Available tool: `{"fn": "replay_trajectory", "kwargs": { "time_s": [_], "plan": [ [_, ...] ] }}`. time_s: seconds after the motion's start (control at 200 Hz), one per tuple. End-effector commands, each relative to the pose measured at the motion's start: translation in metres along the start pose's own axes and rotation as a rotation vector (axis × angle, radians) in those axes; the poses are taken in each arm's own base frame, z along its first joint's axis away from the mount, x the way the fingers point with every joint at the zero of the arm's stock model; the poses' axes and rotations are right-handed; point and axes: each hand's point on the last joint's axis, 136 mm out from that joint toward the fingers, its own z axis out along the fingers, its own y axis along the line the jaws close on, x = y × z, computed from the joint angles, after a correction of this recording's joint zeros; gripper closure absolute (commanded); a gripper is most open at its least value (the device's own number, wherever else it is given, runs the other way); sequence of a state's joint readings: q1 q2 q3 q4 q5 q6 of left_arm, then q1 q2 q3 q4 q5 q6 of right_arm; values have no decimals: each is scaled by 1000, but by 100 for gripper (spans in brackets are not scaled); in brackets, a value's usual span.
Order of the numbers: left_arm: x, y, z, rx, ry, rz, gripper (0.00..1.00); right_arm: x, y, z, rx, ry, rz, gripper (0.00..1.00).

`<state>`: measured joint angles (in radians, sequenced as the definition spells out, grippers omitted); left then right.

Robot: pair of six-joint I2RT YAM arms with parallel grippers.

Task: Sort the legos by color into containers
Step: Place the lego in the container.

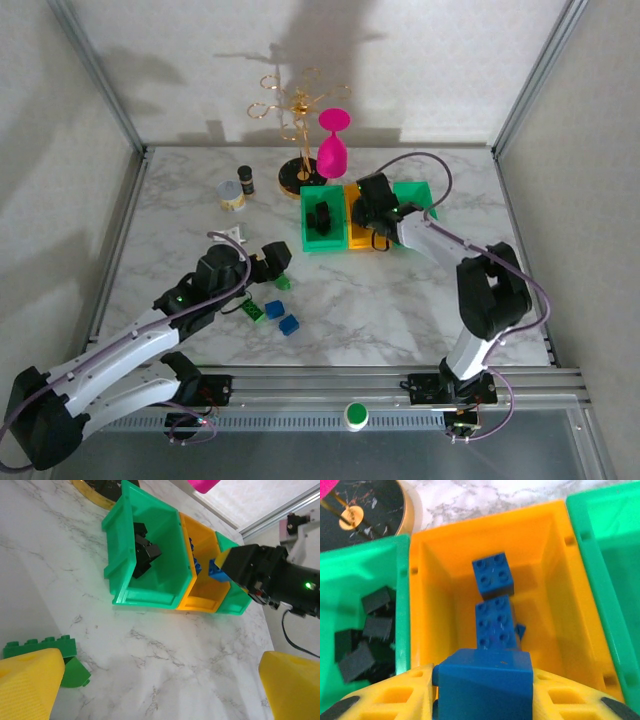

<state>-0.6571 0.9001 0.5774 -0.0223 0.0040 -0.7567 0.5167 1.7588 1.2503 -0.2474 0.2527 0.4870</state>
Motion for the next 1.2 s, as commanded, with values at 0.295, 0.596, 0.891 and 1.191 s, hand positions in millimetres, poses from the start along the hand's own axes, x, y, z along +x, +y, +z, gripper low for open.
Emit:
{"fn": "replay_trajectory", "kwargs": {
  "time_s": [0.295,0.596,0.891,1.191],
  "plan": [
    [-20,-18,5,39,-52,33,0,-28,4,41,-2,-38,-40,58],
    [-23,-22,4,43,-54,40,0,-36,5,33,-14,-56,-52,49],
    [-28,-28,-3,54,-59,42,0,-42,8,-5,-67,-95,-41,43],
    [-30,-23,-24,52,-71,34,0,-8,19,-59,-140,-60,-13,37]
  ]
}}
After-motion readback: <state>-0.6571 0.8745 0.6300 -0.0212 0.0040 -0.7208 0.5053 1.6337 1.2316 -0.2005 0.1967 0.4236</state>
